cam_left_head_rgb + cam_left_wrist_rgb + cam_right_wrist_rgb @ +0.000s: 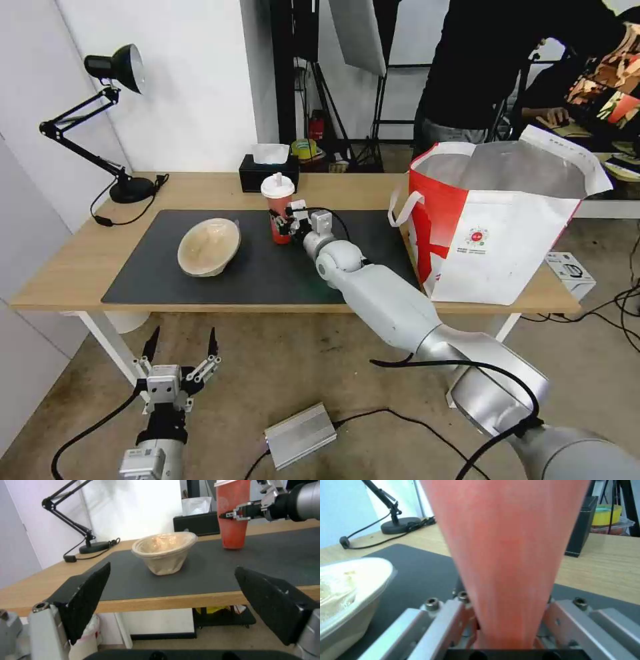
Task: Pick up the trash from the table and place it into the takeout bag.
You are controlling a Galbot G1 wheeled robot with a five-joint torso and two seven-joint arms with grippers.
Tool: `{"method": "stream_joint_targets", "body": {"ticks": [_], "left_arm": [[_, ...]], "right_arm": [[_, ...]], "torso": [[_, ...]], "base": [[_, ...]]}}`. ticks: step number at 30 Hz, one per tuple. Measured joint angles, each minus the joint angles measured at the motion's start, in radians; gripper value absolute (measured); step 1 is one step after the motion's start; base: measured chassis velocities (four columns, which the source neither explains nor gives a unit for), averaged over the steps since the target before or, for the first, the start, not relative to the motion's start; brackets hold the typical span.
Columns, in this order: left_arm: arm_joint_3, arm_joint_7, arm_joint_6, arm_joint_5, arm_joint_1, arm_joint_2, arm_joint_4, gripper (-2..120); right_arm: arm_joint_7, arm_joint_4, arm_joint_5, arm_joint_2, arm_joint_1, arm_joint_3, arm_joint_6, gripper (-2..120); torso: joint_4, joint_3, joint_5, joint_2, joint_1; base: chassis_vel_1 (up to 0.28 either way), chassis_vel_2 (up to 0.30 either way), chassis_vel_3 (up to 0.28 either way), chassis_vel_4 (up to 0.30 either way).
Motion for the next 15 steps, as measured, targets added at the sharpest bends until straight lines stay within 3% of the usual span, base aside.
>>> {"method": "stream_joint_targets", "body": {"ticks": [15], "left_arm": [[0.003,0.001,0.001,0.001,-0.001,0.000,0.005,100]], "right_arm": [[0.025,0.082,0.006,-0.037,-0.019,-0.015,-0.030,10]], "torso": [[0.0000,0.000,0.0000,0.000,0.000]], "base": [[0.000,0.000,0.000,0.000]]}}
